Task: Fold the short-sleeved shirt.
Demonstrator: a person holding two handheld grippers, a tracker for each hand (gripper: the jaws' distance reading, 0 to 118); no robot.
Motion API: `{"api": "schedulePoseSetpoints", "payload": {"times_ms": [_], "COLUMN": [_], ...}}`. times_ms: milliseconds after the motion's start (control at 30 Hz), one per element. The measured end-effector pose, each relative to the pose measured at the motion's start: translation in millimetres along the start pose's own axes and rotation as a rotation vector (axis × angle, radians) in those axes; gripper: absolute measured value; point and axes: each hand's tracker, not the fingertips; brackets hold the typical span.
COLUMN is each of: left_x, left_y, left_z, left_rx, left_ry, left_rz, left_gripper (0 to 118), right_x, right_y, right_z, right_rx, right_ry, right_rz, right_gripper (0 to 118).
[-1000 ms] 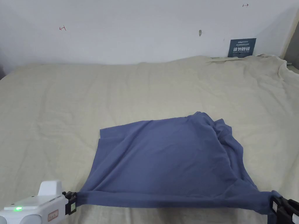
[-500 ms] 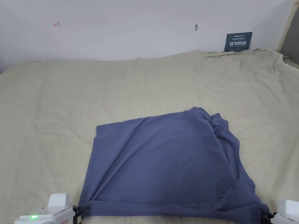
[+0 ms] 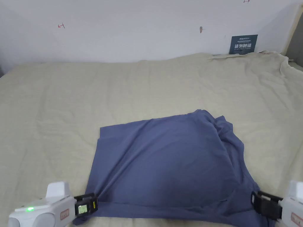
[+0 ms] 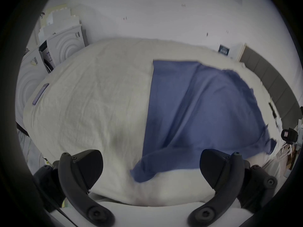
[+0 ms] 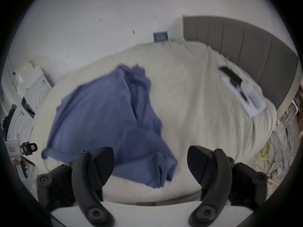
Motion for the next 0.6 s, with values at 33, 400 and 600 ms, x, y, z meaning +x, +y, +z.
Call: {"api": "schedulePoseSetpoints", "payload": {"times_ms": [33,400,600], "left_x": [2,42,56], "left_y": [8,77,76], "left_z": [7,58,61], "left_rx": [0.041,0.404,0.515], "left_ry": [-0.012,0.026,0.03], "left_rz": [-0.005,-0.054,-0.075], "left_gripper": [118,118,105], "right_x": [6,-21,-34], "right_y": [-4,61,63], "right_z": [-13,20,17], "right_rx": [0.04,0.355,0.455], "right_ry": [0.005,0.056,0.035], "right_rz": [0.004,0.089,0.085], "right_gripper": [94,94,93]}}
